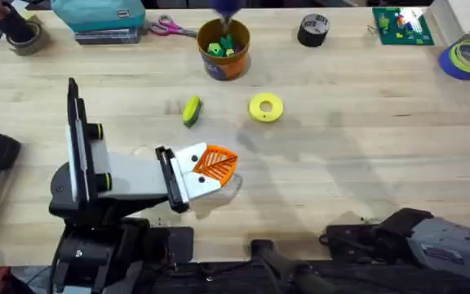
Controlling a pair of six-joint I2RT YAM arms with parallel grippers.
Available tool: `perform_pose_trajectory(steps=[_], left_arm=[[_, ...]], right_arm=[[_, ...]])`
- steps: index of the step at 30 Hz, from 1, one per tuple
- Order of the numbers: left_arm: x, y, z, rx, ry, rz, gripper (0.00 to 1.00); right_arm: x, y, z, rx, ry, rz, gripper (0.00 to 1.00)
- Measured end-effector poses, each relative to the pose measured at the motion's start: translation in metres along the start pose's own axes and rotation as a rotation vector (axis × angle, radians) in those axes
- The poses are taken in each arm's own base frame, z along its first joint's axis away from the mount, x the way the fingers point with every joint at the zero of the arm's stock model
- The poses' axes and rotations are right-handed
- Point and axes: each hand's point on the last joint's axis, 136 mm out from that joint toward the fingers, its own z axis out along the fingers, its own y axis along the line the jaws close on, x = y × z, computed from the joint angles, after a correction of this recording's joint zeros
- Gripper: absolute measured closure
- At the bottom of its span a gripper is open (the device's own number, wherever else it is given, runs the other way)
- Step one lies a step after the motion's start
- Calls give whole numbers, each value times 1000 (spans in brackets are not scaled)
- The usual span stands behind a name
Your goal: Pick up the gripper from the table and insert it into the empty holder that is missing its gripper. Then pick up a screw, insert it into the mounting hole, and use the screwdriver to tighten it. Finally, clean up the table by picking up the vegetable and placing it into the bucket.
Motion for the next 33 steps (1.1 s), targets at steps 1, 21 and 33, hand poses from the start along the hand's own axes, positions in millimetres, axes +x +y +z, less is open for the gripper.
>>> perform_pose_trajectory(steps=[1,21,33], left_arm=[[0,0,0,0,0,0,994],[0,0,0,0,0,0,994],[0,0,0,0,0,0,994]], right_arm=[[3,5,2,-23,-8,2,980],[12,58,15,-247,-27,53,980],[43,66,15,-268,-42,53,980]])
